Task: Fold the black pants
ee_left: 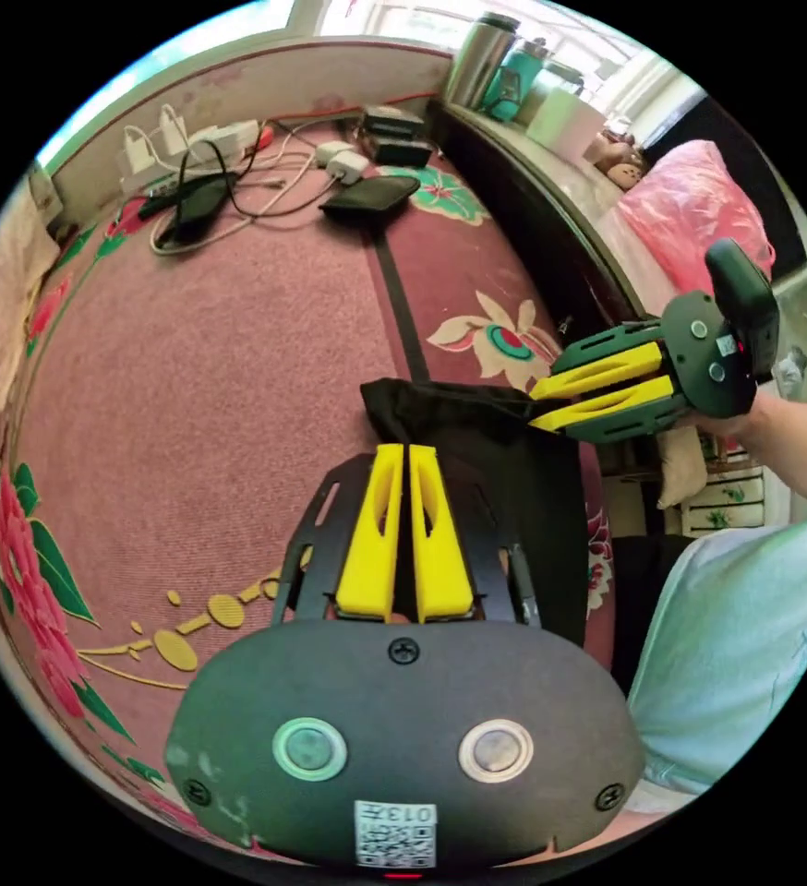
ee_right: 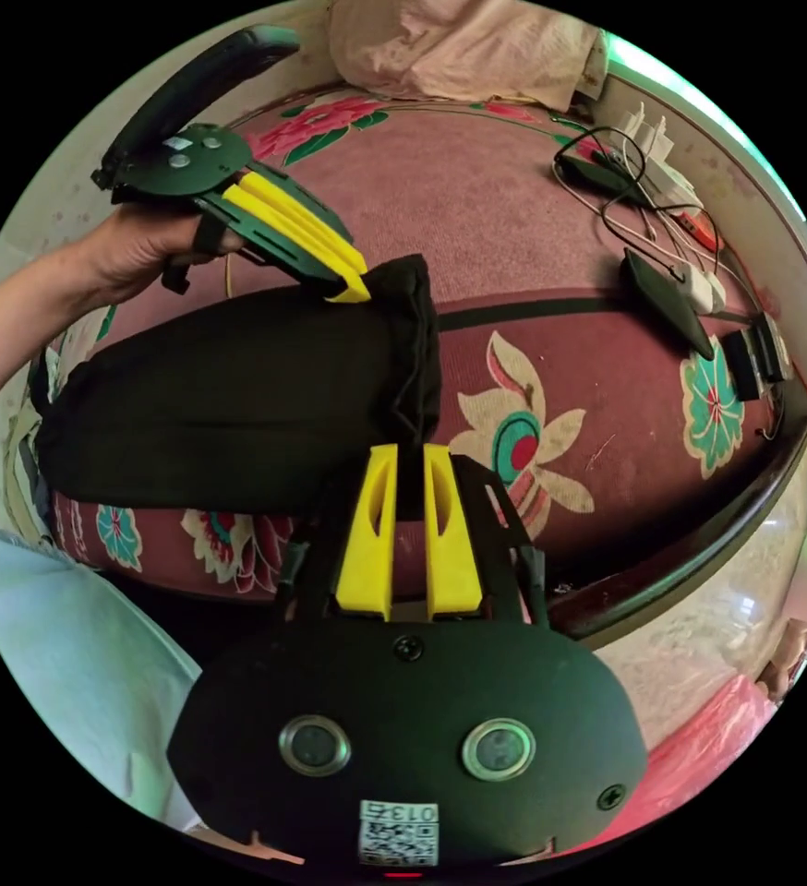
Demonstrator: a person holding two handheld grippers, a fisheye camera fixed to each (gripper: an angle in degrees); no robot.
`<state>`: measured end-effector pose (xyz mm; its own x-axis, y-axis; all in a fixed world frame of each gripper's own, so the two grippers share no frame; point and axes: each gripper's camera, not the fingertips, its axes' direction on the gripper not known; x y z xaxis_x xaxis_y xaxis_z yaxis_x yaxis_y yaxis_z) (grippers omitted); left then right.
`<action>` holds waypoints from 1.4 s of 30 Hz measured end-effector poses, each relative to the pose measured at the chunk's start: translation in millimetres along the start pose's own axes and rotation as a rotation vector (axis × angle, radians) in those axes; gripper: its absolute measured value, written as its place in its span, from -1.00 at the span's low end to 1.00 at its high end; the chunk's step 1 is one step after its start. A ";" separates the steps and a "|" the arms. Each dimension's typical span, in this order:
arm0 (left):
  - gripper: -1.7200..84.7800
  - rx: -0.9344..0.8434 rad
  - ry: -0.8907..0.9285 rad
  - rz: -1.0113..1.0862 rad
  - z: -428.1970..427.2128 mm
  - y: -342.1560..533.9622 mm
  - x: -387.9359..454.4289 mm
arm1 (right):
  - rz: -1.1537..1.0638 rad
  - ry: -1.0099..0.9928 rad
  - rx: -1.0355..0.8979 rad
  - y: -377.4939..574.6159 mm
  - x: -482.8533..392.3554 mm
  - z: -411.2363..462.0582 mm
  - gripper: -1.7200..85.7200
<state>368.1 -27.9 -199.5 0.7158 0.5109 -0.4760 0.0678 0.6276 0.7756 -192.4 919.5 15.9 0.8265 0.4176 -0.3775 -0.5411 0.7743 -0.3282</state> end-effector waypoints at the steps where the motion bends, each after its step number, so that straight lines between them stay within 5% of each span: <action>1: -0.92 0.016 -0.022 0.023 -5.9 1.0 3.4 | -0.008 0.009 0.002 1.2 -1.4 -2.3 -0.87; 5: -0.92 0.185 -0.005 0.046 -34.2 25.8 -3.5 | -0.042 0.088 0.070 15.0 -9.4 -26.0 -0.91; 10: -0.83 0.125 0.036 -0.172 -14.4 27.1 -68.6 | 0.026 0.290 0.067 11.9 -2.4 1.6 -0.94; 15: -0.77 0.207 0.103 -0.274 -42.2 35.6 -102.0 | 0.037 0.208 0.157 20.4 5.4 -31.5 -0.94; 21: -0.79 0.145 0.117 -0.067 -30.5 25.9 -57.3 | -0.049 0.100 0.219 29.7 -14.7 -42.9 -0.95; 27: -0.87 0.007 -0.020 -0.045 9.4 -9.0 -47.9 | -0.124 0.127 0.061 18.8 -0.3 9.3 -0.94; 33: -0.77 0.139 0.033 -0.114 -20.5 12.0 -69.6 | 0.038 0.059 0.212 56.5 33.6 -47.7 -0.79; 42: -0.70 -0.002 0.046 0.013 12.7 -20.7 -53.7 | 0.211 -0.020 0.149 71.1 65.7 -14.1 -0.72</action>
<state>337.1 -75.8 -184.7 0.6840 0.5457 -0.4841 0.0570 0.6216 0.7813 -178.7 995.3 -44.5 0.7012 0.5859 -0.4063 -0.6746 0.7296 -0.1123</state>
